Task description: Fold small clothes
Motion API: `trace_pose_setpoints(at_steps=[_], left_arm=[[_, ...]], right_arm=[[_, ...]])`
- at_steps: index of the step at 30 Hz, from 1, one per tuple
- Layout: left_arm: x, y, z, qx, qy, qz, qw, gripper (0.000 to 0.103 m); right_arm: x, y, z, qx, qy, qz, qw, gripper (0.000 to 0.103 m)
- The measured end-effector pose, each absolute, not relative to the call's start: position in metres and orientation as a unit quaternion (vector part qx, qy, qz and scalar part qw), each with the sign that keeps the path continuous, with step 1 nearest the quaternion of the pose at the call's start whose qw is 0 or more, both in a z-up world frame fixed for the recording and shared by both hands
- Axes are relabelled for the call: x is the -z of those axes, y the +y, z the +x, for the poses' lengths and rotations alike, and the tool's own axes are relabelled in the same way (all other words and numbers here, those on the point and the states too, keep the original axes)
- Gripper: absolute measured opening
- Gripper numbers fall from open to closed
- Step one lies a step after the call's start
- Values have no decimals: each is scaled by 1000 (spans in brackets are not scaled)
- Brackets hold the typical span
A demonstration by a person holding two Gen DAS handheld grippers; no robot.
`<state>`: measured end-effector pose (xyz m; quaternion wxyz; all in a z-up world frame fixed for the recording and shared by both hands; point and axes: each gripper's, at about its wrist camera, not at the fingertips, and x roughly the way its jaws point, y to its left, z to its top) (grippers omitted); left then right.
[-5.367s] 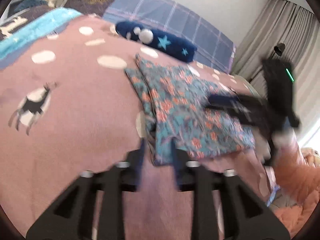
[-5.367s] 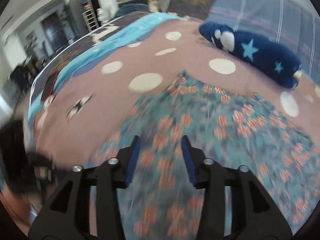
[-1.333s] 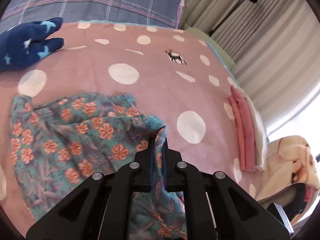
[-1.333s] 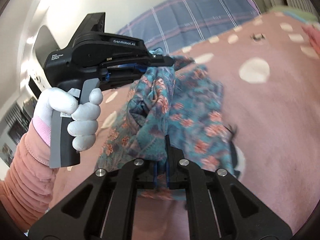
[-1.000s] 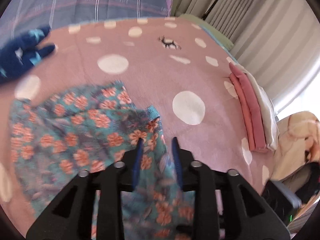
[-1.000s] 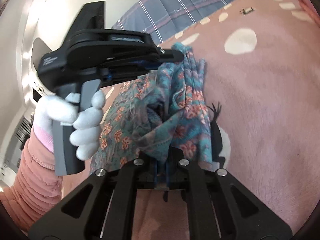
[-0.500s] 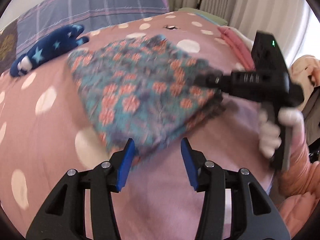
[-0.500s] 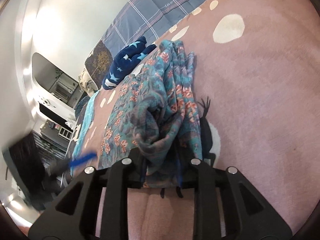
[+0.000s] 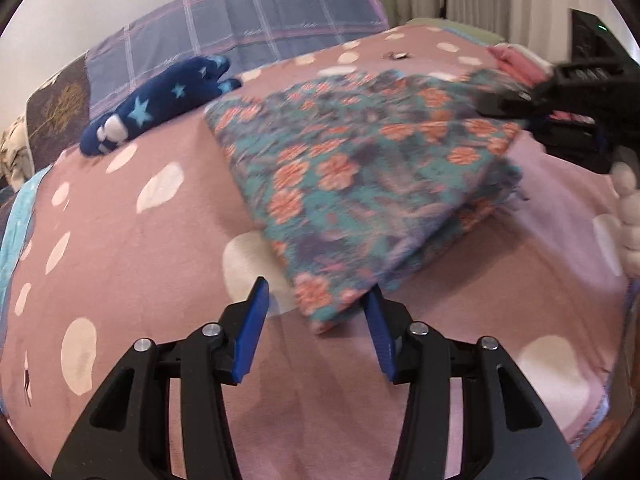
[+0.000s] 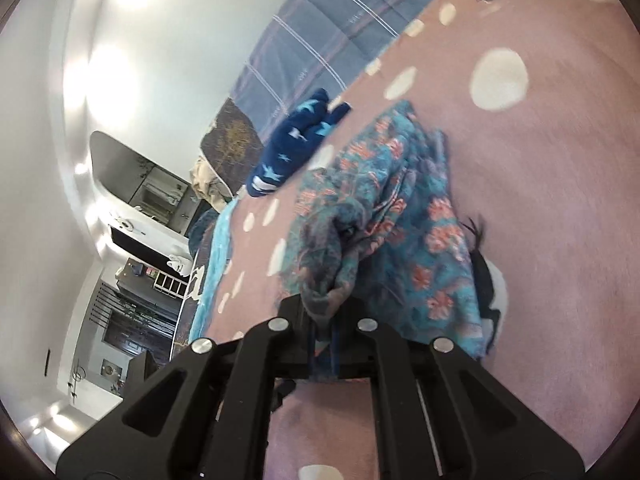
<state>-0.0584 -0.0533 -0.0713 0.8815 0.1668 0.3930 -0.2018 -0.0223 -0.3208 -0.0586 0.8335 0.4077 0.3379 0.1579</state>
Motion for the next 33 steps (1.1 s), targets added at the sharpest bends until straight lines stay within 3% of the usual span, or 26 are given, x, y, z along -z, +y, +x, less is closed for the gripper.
trace_pose_setpoints(at_steps=[2, 9, 12, 15, 19, 23, 26, 30, 33], left_arm=[[70, -41, -55, 213, 406, 141, 877, 22], [59, -27, -67, 244, 416, 120, 868, 15], [38, -23, -72, 289, 402, 74, 865, 15], [14, -31, -65, 333, 375, 47, 864, 16], [18, -60, -33, 351, 371, 45, 858, 20], [77, -88, 3, 329, 463, 49, 822, 25], [82, -87, -8, 346, 435, 36, 831, 34], [84, -88, -8, 355, 440, 23, 825, 35], [84, -94, -11, 359, 433, 39, 826, 43]], right_arm=[[66, -322, -24, -138, 348, 396, 838, 5], [101, -330, -36, -120, 401, 386, 822, 7], [83, -327, -38, -117, 401, 349, 839, 28], [61, -334, -37, -117, 382, 332, 854, 38], [40, -349, -15, -115, 371, 326, 862, 38], [28, -366, 33, -122, 379, 314, 862, 40], [26, -376, 69, -136, 387, 318, 854, 40], [27, -381, 121, -142, 394, 313, 853, 43], [36, -374, 165, -144, 419, 300, 845, 45]])
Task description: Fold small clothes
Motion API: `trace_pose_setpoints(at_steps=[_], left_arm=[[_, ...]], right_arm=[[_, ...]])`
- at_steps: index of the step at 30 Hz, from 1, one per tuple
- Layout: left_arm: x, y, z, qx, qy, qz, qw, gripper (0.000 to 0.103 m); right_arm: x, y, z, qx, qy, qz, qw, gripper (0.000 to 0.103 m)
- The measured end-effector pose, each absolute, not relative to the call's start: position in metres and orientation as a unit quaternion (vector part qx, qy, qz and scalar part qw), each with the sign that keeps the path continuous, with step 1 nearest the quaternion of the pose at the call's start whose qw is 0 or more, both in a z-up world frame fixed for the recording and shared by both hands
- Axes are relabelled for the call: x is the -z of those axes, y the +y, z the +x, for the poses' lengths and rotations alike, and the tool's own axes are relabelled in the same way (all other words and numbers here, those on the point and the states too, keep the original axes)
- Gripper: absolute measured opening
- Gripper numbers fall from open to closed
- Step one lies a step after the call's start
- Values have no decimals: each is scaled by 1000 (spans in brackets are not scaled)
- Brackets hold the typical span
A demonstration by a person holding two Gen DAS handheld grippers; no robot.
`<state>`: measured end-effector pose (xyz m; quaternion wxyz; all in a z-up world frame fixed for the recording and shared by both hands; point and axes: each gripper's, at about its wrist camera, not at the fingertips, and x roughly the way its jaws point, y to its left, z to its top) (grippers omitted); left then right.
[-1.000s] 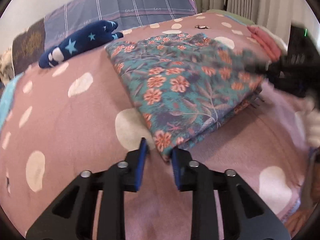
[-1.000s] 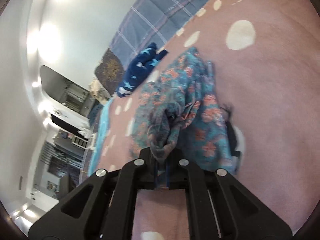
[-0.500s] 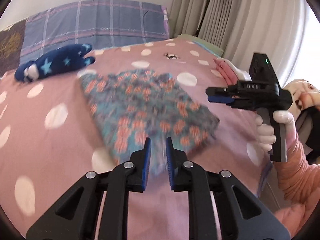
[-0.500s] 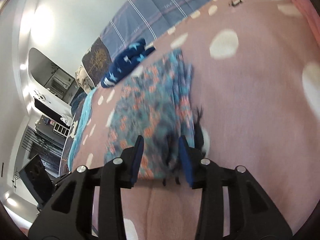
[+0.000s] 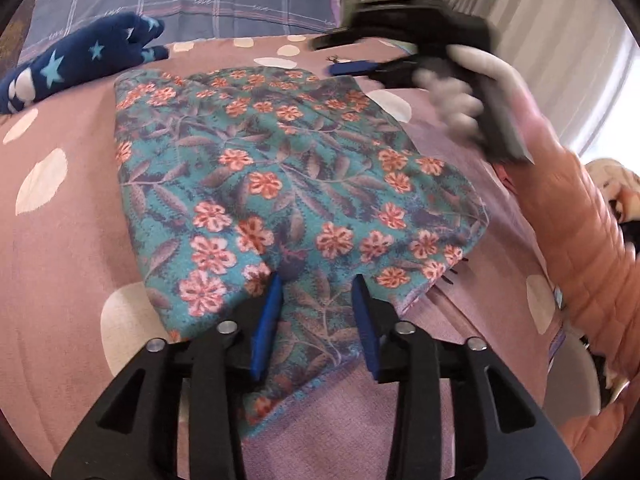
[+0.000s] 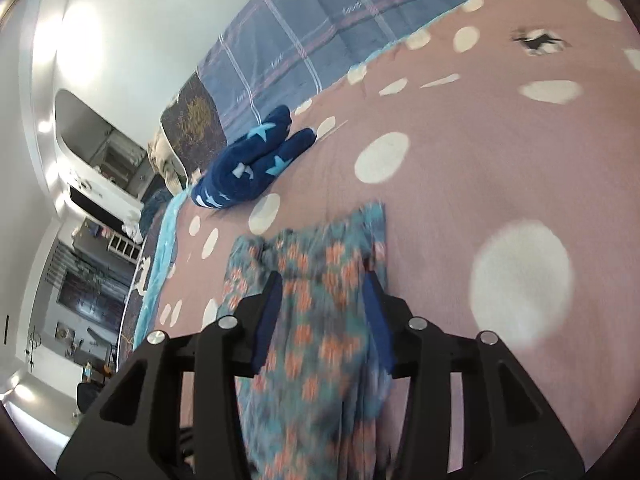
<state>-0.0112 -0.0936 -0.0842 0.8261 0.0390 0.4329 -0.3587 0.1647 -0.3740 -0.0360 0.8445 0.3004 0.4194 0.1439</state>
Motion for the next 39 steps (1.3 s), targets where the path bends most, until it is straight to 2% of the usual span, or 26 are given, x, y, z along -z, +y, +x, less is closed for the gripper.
trace_pose_setpoints(at_steps=[2, 5, 7, 8, 10, 12, 15, 16, 19, 24, 27, 29, 30, 31, 35, 39], left_arm=[[85, -100, -13, 363, 424, 61, 827, 53], [82, -103, -20, 362, 417, 93, 829, 60], [82, -103, -21, 363, 416, 96, 828, 60], [82, -102, -20, 365, 417, 90, 827, 60], [83, -96, -21, 370, 419, 80, 826, 60], [84, -94, -20, 372, 419, 75, 825, 60], [84, -95, -20, 370, 417, 79, 826, 61], [85, -96, -16, 370, 417, 79, 826, 61], [85, -95, -17, 370, 417, 78, 826, 61], [82, -94, -20, 366, 412, 78, 831, 61], [74, -87, -25, 357, 400, 64, 842, 60], [65, -79, -31, 366, 381, 49, 848, 60], [60, -76, -35, 364, 371, 52, 852, 60], [57, -73, -38, 357, 365, 60, 857, 60], [60, -61, -36, 320, 383, 66, 864, 60], [77, -58, -37, 304, 413, 62, 856, 60]], right_arm=[[52, -370, 193, -138, 449, 298, 831, 46], [70, -363, 215, -156, 478, 308, 808, 46], [72, -356, 223, -177, 480, 316, 799, 33], [66, -355, 221, -178, 465, 316, 807, 14], [43, -357, 207, -176, 389, 303, 852, 10], [28, -358, 195, -112, 357, 247, 894, 8], [31, -358, 190, 29, 377, 144, 914, 8], [35, -362, 188, 25, 386, 153, 909, 8], [35, -363, 181, -37, 399, 192, 896, 8], [4, -314, 143, -168, 375, 157, 898, 17], [13, -286, 120, -190, 399, 103, 891, 21], [42, -276, 117, -119, 436, 16, 892, 21], [58, -278, 116, -70, 442, -25, 894, 13], [63, -281, 115, -59, 438, -35, 896, 11], [36, -288, 80, -57, 398, 5, 916, 13], [12, -264, 23, -149, 367, 3, 918, 16]])
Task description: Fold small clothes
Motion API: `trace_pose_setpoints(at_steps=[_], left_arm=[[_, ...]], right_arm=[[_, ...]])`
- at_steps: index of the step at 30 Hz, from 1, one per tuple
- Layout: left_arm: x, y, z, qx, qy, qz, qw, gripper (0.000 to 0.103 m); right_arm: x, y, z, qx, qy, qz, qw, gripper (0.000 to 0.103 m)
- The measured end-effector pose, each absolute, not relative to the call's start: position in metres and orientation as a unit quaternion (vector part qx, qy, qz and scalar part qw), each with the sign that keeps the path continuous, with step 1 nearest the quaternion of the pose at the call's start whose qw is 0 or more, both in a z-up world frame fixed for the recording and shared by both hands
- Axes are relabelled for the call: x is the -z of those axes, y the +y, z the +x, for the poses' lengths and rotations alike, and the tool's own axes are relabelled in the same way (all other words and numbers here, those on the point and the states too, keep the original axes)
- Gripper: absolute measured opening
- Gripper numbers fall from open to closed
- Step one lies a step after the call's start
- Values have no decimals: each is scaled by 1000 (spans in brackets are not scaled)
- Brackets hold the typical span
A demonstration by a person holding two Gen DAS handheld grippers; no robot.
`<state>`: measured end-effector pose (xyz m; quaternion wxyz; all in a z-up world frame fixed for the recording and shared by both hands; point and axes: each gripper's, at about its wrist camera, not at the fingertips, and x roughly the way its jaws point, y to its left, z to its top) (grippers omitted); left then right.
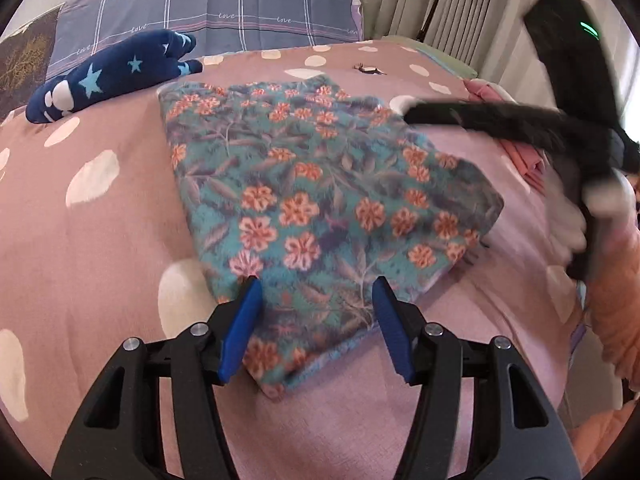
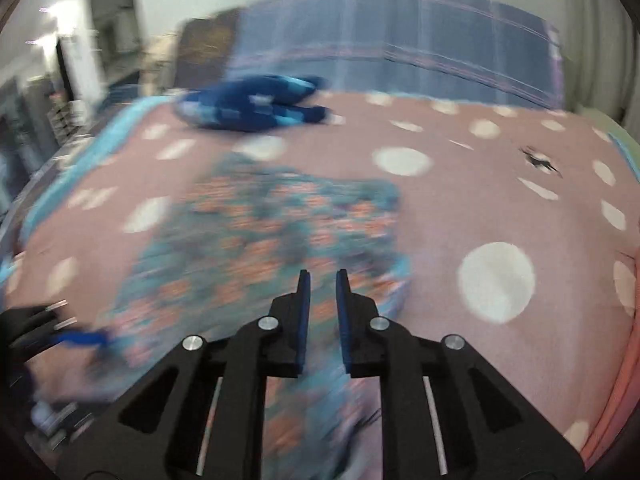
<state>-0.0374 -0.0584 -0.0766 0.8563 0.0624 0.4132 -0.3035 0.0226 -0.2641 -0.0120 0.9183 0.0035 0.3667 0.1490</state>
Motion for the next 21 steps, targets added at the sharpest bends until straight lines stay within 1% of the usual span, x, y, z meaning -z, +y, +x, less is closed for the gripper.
trace_pose_setpoints(at_steps=[1, 2, 3, 5, 6, 9, 13, 15, 16, 17, 18, 20, 21], left_arm=[[77, -60, -41, 300, 411, 72, 858, 60], [76, -61, -43, 296, 411, 75, 859, 60], [76, -62, -44, 294, 411, 74, 860, 60], [77, -60, -47, 290, 410, 72, 862, 60], [77, -61, -47, 289, 409, 71, 862, 60], [75, -58, -50, 286, 407, 67, 865, 60], [66, -49, -50, 293, 401, 53, 866, 60], [56, -38, -49, 295, 390, 31, 872, 60], [53, -35, -47, 292, 387, 22, 874, 60], [49, -30, -41, 287, 383, 8, 878, 60], [47, -26, -36, 280, 383, 0, 880, 60], [47, -19, -21, 266, 390, -10, 882, 60], [49, -18, -15, 266, 395, -13, 879, 60]], right_arm=[[15, -257, 10, -163, 369, -5, 915, 18], [22, -251, 4, -162, 376, -17, 912, 25], [33, -246, -4, -143, 392, -41, 908, 28], [60, -251, -10, -94, 419, -57, 902, 28], [66, -258, -15, -96, 410, -36, 906, 29], [66, -267, -23, -89, 410, 12, 908, 29], [63, -269, -28, -80, 408, 12, 910, 29], [55, -276, -31, -84, 410, 33, 907, 30], [52, -282, -30, -88, 410, 50, 907, 32], [45, -291, -30, -96, 406, 77, 906, 36], [38, -302, -29, -98, 400, 100, 906, 45], [32, -316, -23, -87, 399, 124, 904, 52], [31, -321, -20, -81, 402, 129, 903, 54]])
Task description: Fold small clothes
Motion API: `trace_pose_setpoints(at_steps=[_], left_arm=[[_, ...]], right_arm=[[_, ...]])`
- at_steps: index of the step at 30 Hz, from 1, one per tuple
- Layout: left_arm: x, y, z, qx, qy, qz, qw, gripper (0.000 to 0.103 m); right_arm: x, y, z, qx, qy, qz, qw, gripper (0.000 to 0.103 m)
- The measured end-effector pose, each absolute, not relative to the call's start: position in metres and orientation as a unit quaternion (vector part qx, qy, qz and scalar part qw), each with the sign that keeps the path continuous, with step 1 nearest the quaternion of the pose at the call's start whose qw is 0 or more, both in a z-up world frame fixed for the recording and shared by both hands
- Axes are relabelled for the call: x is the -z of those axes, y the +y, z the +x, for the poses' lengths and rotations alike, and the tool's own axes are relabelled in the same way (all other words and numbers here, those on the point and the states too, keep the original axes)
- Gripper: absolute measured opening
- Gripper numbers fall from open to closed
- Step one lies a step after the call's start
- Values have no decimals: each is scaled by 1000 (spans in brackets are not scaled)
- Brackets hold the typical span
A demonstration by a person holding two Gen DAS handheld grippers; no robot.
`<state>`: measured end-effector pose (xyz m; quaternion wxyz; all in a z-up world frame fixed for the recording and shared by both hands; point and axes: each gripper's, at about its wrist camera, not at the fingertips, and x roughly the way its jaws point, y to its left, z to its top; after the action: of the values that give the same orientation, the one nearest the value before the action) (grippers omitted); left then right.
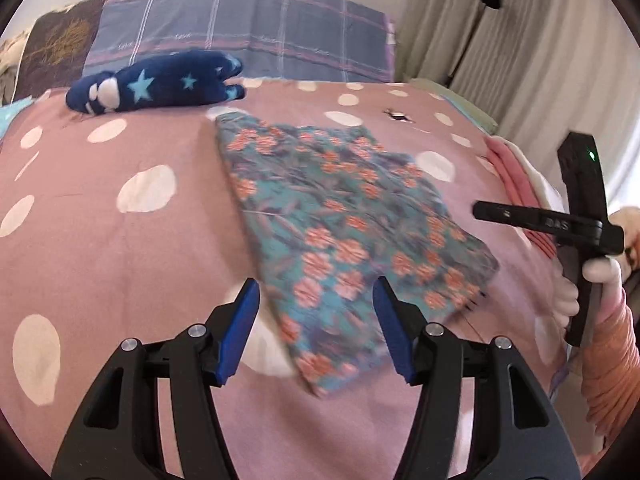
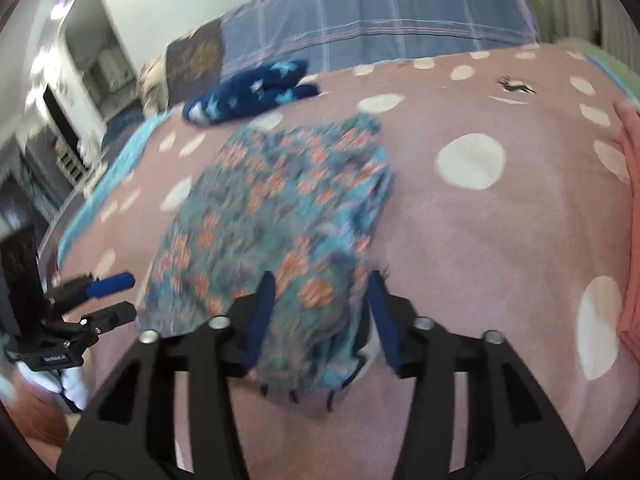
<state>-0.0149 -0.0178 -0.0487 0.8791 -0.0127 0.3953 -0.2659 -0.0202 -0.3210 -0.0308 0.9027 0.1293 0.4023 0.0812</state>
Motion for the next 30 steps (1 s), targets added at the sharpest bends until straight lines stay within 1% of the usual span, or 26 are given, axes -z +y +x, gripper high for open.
trace_pose_setpoints(at_steps=[7, 9, 15, 20, 24, 25, 26, 27, 28, 29, 30], left_arm=[[72, -24, 34, 298, 453, -36, 839, 60], [79, -32, 52, 301, 467, -30, 831, 60], [86, -45, 98, 320, 482, -53, 814, 61], [89, -51, 141, 335, 493, -80, 799, 61], [91, -57, 169, 331, 486, -85, 804, 60], [91, -58, 172, 330, 483, -86, 807, 59], [92, -61, 176, 327, 480, -83, 810, 52], [92, -64, 177, 318, 476, -70, 817, 44], [91, -65, 176, 312, 474, -58, 821, 30], [89, -68, 173, 310, 469, -44, 826, 23], [85, -69, 171, 309, 465, -37, 829, 20]], right_arm=[[52, -340, 16, -126, 441, 183, 870, 57], [60, -340, 33, -143, 456, 191, 858, 60], [72, -339, 79, -180, 470, 206, 839, 63], [79, -337, 116, -202, 474, 206, 832, 63], [80, -332, 137, -214, 468, 195, 835, 63], [81, -331, 141, -216, 467, 192, 836, 63], [80, -329, 146, -218, 465, 187, 837, 63], [80, -327, 149, -220, 464, 183, 839, 63], [80, -327, 150, -217, 463, 179, 840, 60], [79, -325, 151, -208, 462, 168, 846, 48], [79, -324, 151, -198, 462, 159, 850, 32]])
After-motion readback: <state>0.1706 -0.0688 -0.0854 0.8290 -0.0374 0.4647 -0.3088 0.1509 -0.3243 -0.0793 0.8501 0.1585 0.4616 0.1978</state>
